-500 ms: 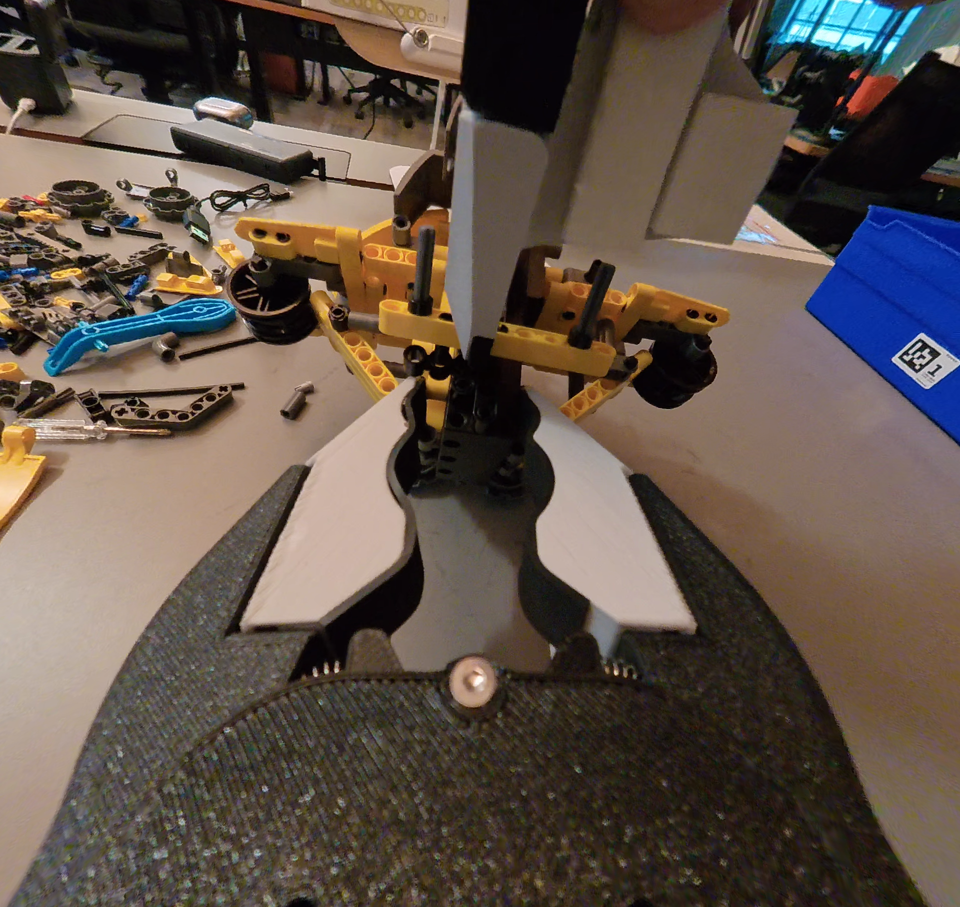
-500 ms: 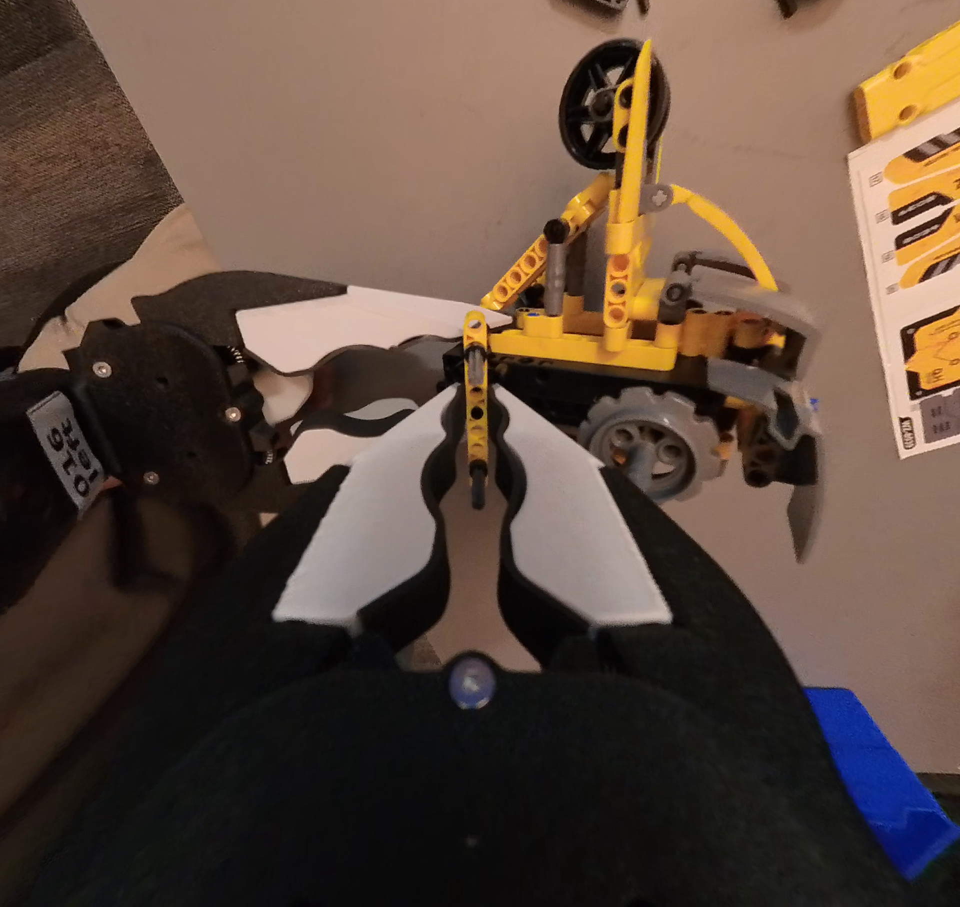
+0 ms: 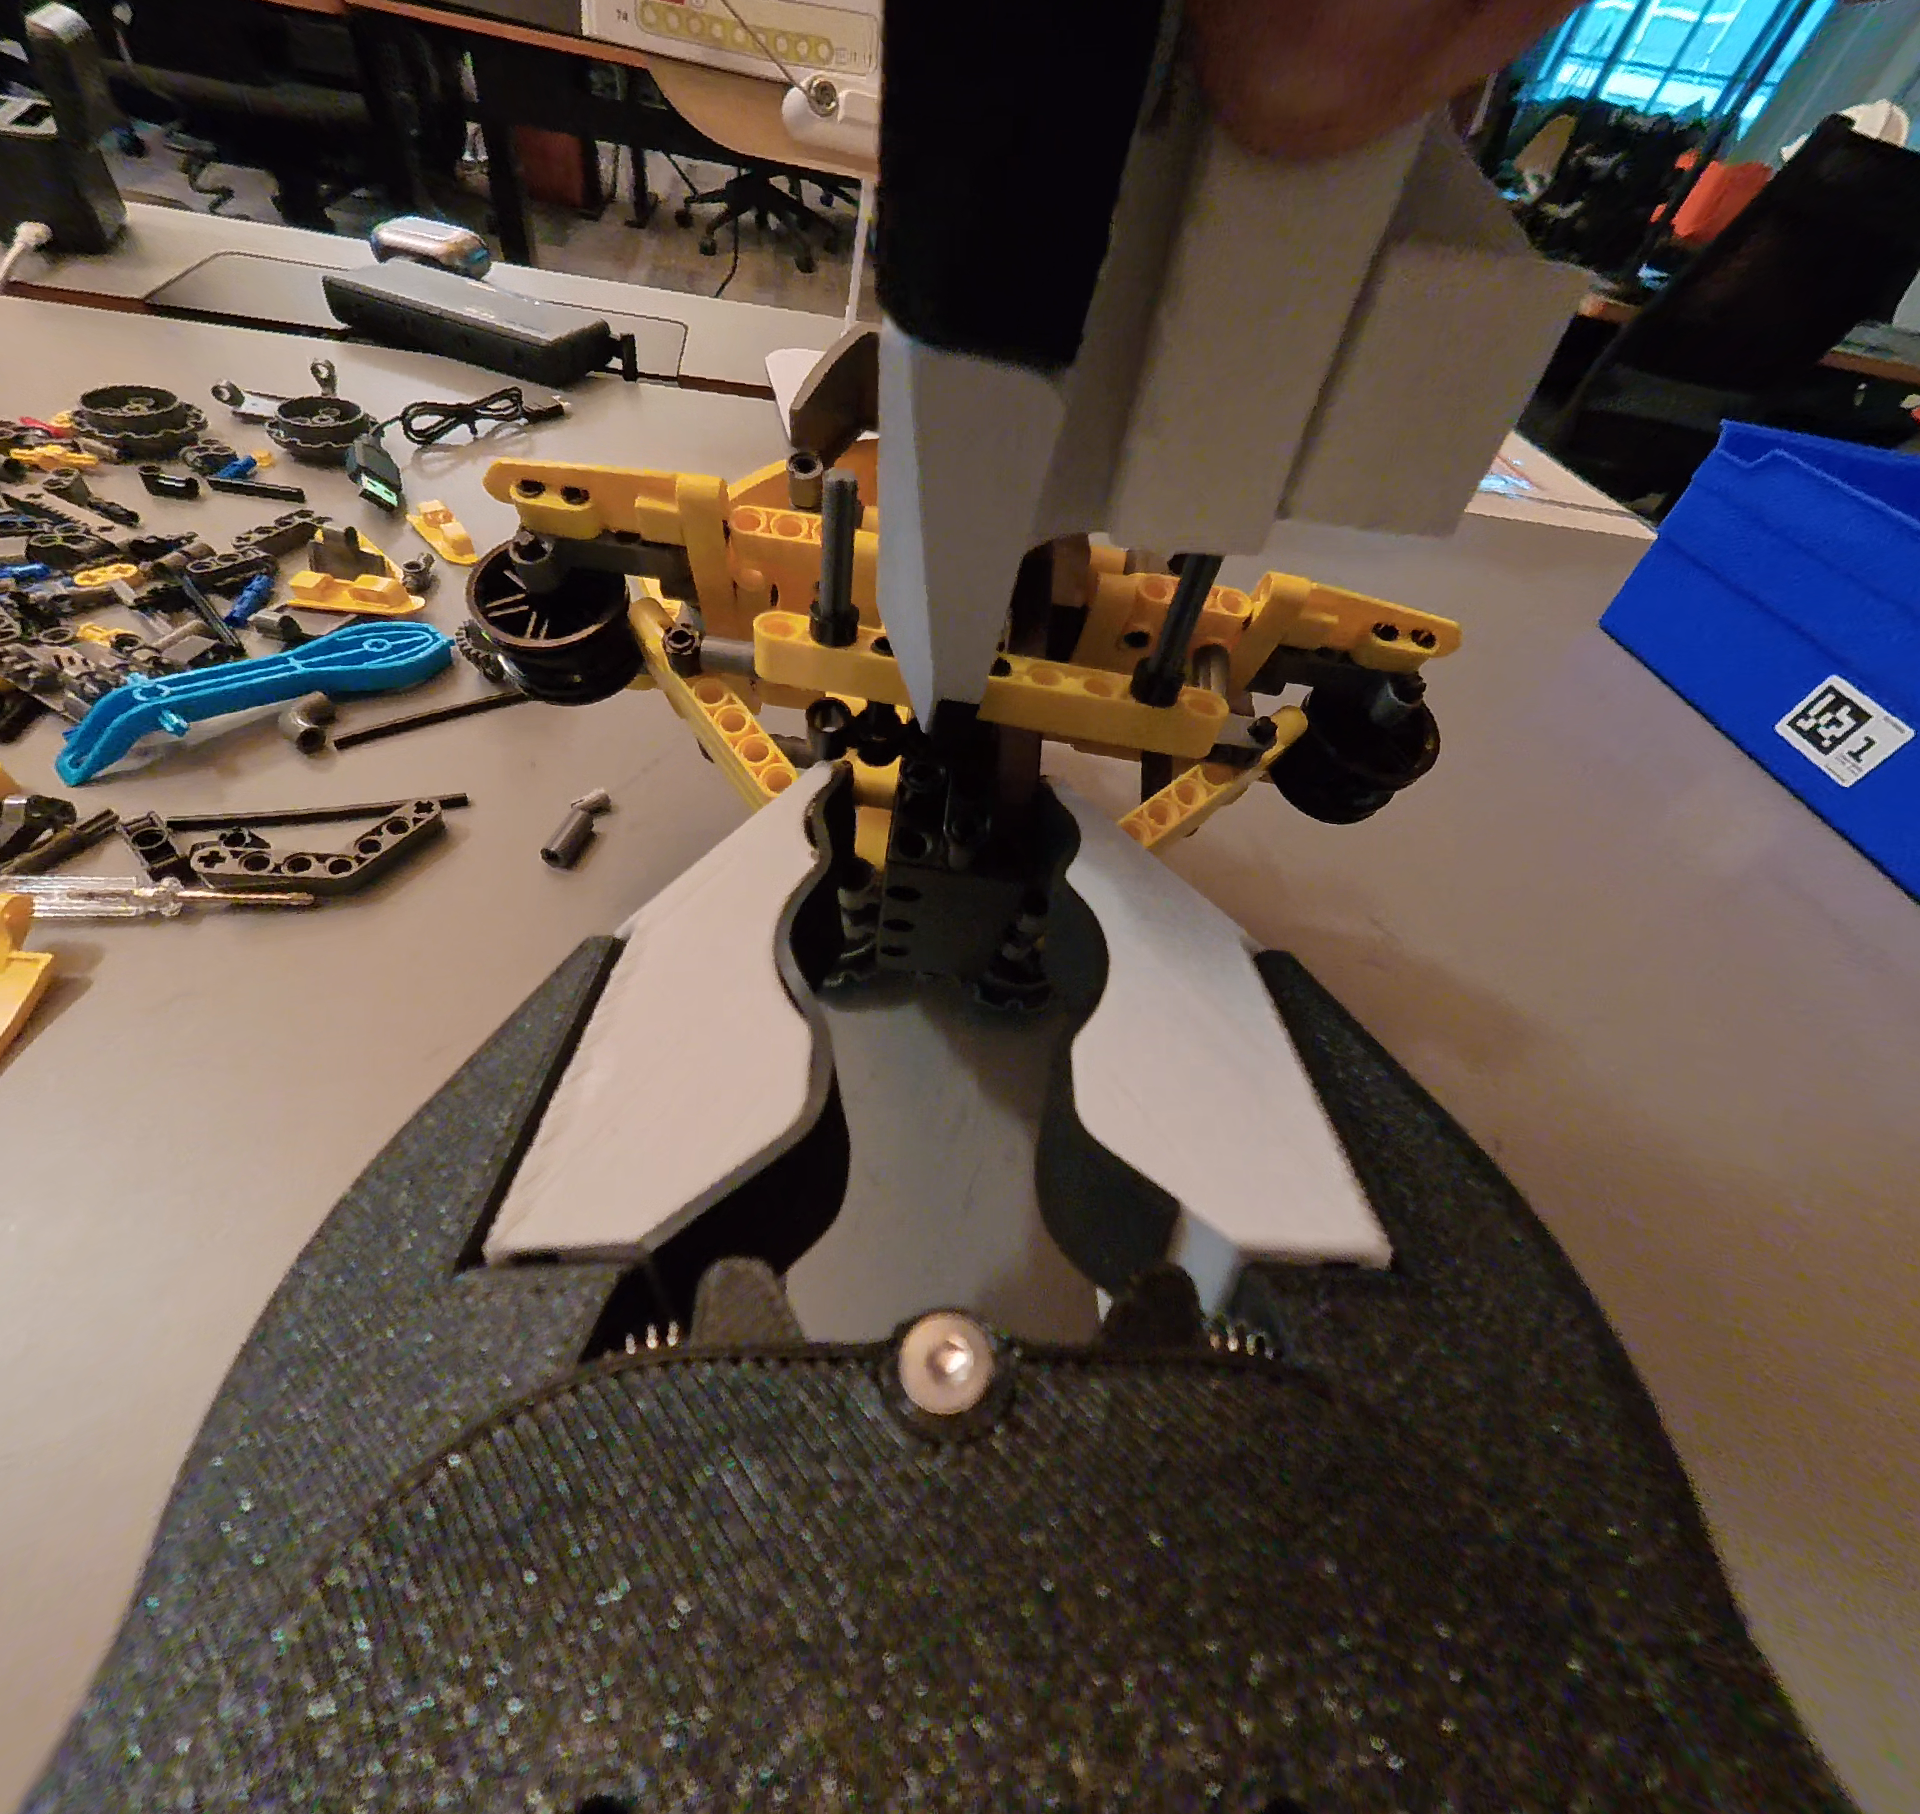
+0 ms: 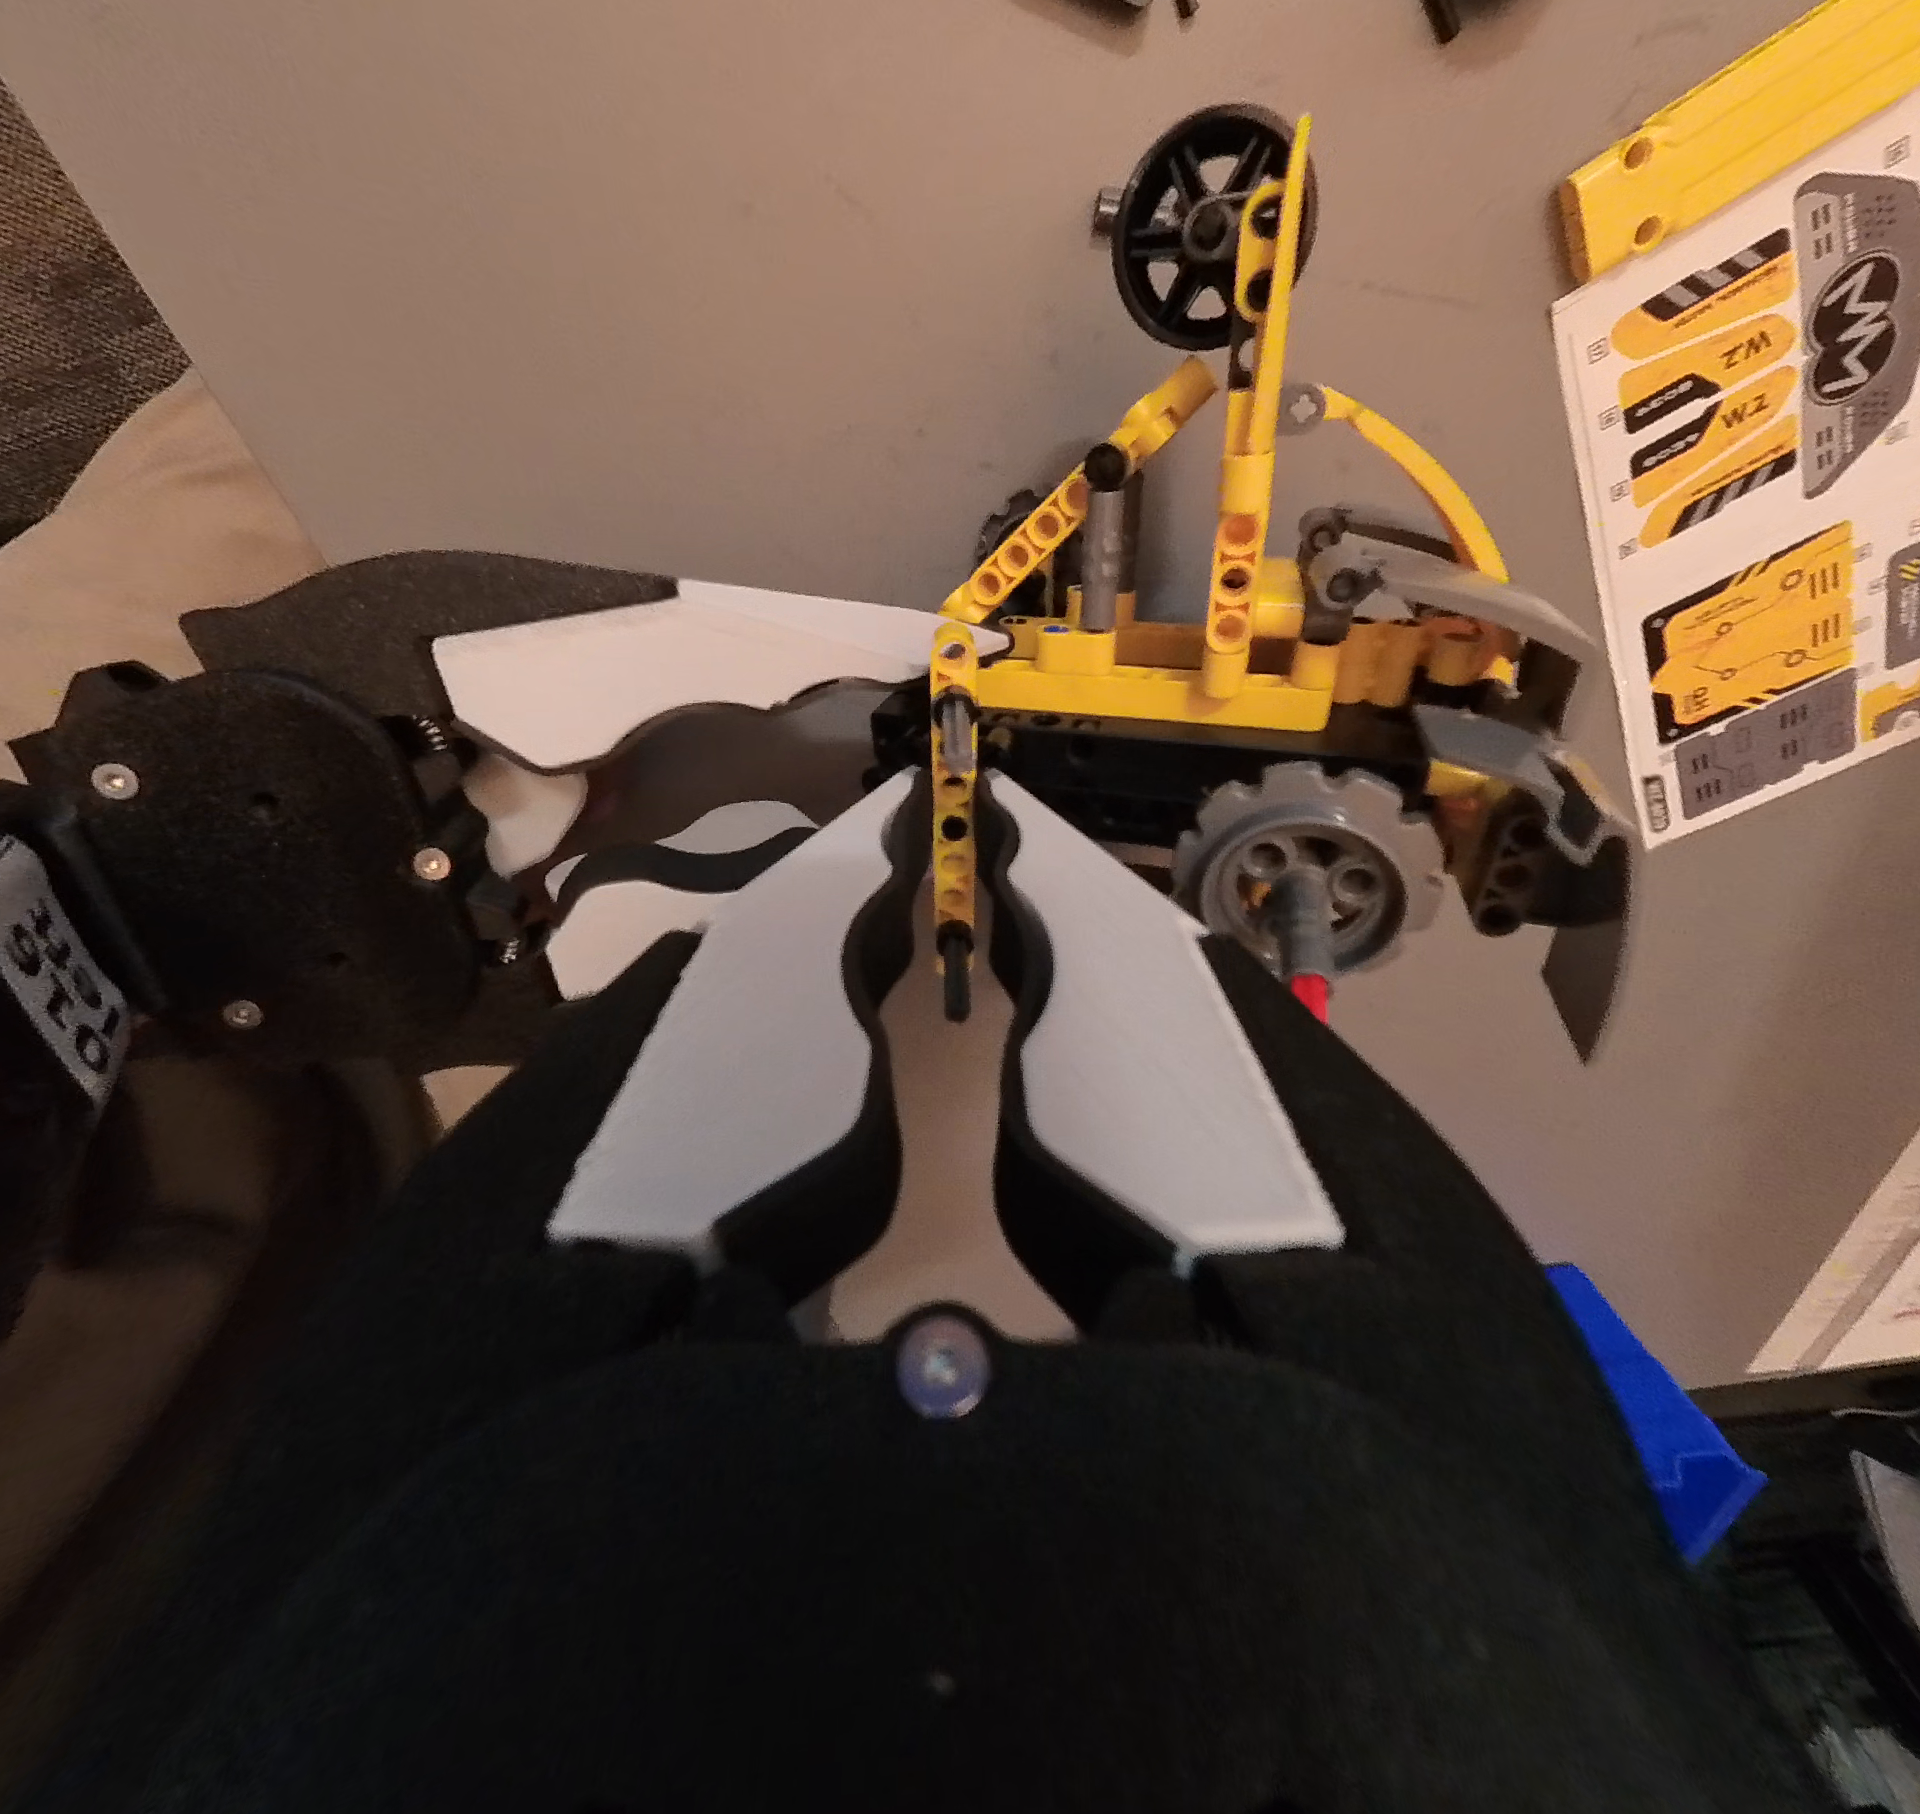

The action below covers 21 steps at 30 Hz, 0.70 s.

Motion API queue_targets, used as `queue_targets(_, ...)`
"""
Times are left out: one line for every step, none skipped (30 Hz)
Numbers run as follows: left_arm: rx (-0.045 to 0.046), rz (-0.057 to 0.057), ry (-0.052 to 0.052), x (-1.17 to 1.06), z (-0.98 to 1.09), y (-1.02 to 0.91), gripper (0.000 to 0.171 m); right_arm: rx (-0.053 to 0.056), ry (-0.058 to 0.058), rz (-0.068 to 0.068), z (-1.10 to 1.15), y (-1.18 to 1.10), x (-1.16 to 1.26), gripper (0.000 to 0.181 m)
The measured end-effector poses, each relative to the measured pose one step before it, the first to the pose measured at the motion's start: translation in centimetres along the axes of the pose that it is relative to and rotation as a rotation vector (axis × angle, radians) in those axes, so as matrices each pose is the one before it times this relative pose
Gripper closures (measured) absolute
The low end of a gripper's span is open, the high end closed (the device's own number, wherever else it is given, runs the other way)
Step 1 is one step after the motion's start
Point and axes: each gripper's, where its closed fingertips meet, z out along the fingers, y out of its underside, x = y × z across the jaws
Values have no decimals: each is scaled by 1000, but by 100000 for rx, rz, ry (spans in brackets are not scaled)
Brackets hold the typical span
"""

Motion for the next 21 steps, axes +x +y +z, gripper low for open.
queue_targets(-50, 148, 16, 14, 13, -3, 142, -529, 623, 43, 11, 26, 21, 175)
queue_targets(128, 126, -309, -21, 6, -22, 142, -217, 1110, -202, 0, -35, 26, 175)
queue_targets(117, -104, -165, -24, 28, -23, 142, 29, 1647, -505, 11, -37, 34, 175)
queue_targets(45, -372, 233, -1, 26, -12, 142, 54, 1807, -575, 7, -21, 32, 175)
queue_targets(-52, 37, 35, 14, 25, 2, 142, 8, 1791, -689, 9, 14, 38, 175)
queue_targets(61, 300, -345, -8, 11, -9, 142, 259, 1570, -516, 5, -13, 16, 175)
queue_targets(-13, 253, -53, 28, 3, -10, 142, 127, 1787, -839, 17, 14, 26, 175)
queue_targets(-48, 358, -193, 21, 32, 1, 142, -9, 2058, -912, 49, 30, 43, 175)
queue_targets(222, 99, -175, 9, 24, -26, 142, -212, 2284, -1194, 150, 73, 35, 175)
queue_targets(-216, 159, 46, 31, 50, 10, 142, 268, 2594, -1076, 41, -27, 58, 175)
queue_targets(185, -22, -198, -16, 13, -24, 142, 395, 2292, -1057, 23, -28, 27, 175)
queue_targets(100, -355, 174, -10, 9, -25, 142, 410, 1505, -437, 7, -17, 8, 175)
queue_targets(-10, -13, -32, -3, 9, -1, 142, 184, 1053, -315, 29, -13, 21, 175)
queue_targets(-59, 372, -231, 13, 11, 7, 142, -149, 656, -53, 24, 18, 25, 175)
queue_targets(-177, 567, -254, 30, 29, 12, 142, -416, 478, -183, 17, 35, 18, 175)
queue_targets(-47, 207, -111, 11, 15, 9, 142, -259, 266, -166, 16, 5, 21, 175)
queue_targets(94, -537, 241, -29, 2, -18, 142, 222, 71, -436, -14, -53, 8, 174)
queue_targets(168, -1096, 489, -67, 15, -30, 142, 824, -539, 142, -27, -79, 28, 174)
queue_targets(164, -1252, 684, -50, -6, -31, 142, 1527, -1271, 688, -41, -93, 11, 174)
queue_targets(505, -1158, 766, -39, -43, -67, 141, 2133, -1364, 418, -101, -125, 4, 174)
queue_targets(1174, -1170, 1100, 6, -120, -157, 141, 2604, -1092, 222, -165, -124, -13, 174)
